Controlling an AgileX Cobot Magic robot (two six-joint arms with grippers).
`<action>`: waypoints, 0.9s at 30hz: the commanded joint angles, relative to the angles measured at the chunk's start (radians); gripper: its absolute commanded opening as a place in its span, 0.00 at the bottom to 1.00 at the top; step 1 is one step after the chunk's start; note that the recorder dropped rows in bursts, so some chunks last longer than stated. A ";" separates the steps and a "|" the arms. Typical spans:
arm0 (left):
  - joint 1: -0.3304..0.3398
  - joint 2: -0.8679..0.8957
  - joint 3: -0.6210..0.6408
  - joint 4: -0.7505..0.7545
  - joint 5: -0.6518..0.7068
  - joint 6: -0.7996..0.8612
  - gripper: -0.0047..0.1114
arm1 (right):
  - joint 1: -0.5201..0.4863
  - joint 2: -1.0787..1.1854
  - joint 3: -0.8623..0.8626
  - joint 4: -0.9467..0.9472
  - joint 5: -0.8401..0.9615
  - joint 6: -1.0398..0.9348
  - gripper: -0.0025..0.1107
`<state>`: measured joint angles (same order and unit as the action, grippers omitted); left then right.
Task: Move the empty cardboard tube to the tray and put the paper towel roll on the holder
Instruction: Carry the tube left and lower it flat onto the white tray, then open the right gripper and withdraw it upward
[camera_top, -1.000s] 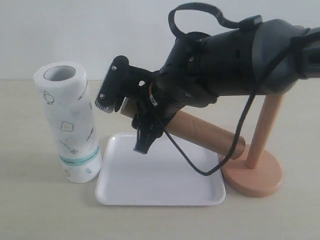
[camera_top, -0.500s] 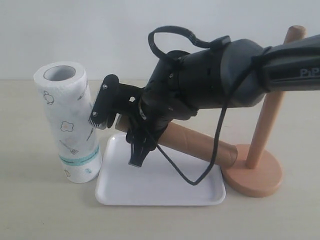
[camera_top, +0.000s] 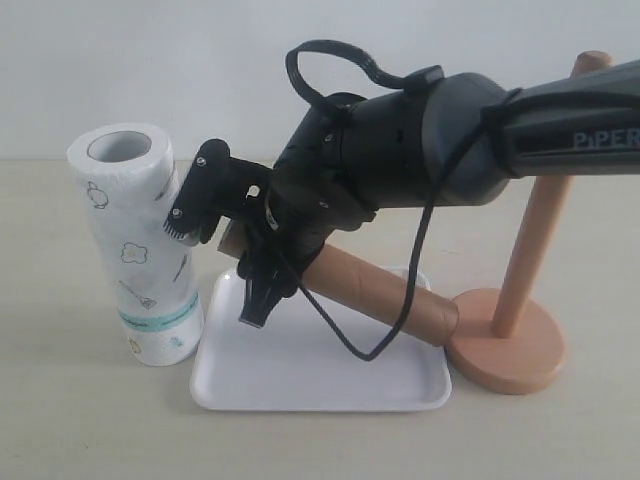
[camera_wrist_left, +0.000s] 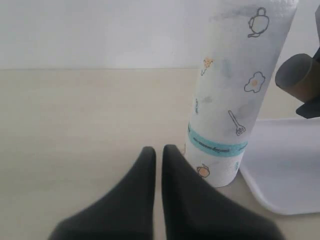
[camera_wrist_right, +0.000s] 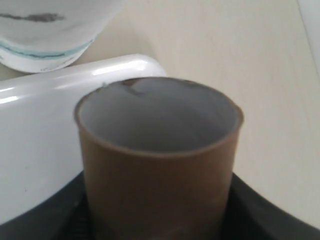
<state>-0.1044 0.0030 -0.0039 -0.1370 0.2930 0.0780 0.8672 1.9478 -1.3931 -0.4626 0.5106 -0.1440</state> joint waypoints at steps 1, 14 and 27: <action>0.004 -0.003 0.004 -0.009 -0.002 0.003 0.08 | 0.002 -0.001 -0.005 0.004 0.051 0.007 0.51; 0.004 -0.003 0.004 -0.009 -0.002 0.003 0.08 | 0.002 -0.006 -0.005 0.031 0.112 0.024 0.68; 0.004 -0.003 0.004 -0.009 -0.002 0.003 0.08 | 0.002 -0.189 -0.005 0.031 0.279 0.136 0.02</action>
<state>-0.1044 0.0030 -0.0039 -0.1370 0.2930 0.0780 0.8672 1.8198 -1.3931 -0.4335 0.7609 -0.0423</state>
